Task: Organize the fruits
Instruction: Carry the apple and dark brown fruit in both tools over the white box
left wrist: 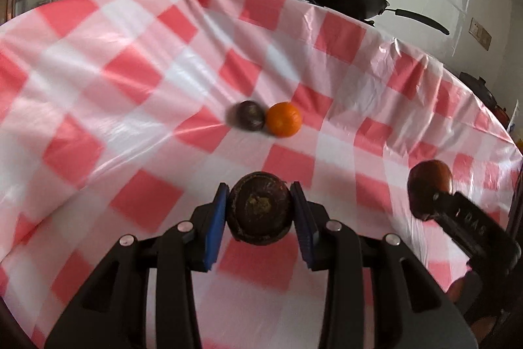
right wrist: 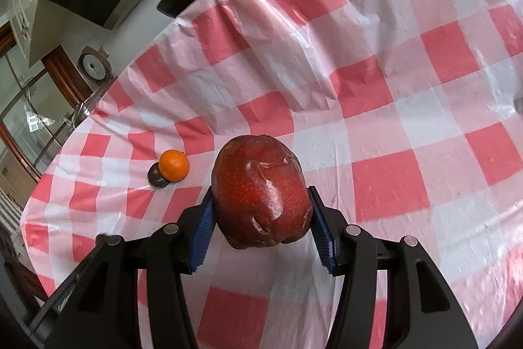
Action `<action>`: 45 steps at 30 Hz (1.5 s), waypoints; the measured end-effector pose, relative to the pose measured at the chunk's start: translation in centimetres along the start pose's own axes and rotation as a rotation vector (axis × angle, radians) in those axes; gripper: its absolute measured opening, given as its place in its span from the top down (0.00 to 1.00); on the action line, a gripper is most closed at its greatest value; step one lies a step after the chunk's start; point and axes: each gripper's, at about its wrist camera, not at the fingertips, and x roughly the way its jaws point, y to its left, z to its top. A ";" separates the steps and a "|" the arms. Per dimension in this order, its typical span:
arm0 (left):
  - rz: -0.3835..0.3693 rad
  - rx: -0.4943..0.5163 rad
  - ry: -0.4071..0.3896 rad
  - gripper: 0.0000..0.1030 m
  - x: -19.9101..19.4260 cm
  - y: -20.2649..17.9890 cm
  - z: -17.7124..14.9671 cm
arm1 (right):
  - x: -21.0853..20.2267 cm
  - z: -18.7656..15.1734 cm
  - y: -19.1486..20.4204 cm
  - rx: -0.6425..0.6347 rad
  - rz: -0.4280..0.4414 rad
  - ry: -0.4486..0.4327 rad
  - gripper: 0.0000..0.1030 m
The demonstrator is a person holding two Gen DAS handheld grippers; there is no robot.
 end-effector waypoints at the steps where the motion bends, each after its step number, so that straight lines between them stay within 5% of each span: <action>1: -0.002 -0.004 -0.002 0.63 -0.6 0.4 -0.5 | -0.6 -0.6 0.1 0.007 0.005 0.006 0.49; 15: -0.009 -0.028 -0.080 0.63 -13.8 7.8 -7.5 | -10.6 -12.2 7.4 -0.125 0.092 0.089 0.49; 27: 0.063 -0.023 -0.088 0.63 -20.4 14.7 -11.5 | -14.2 -18.7 14.7 -0.330 0.169 0.179 0.49; 45: 0.316 -0.186 -0.083 0.63 -27.7 29.7 -17.6 | -16.5 -30.5 26.9 -0.762 0.416 0.344 0.49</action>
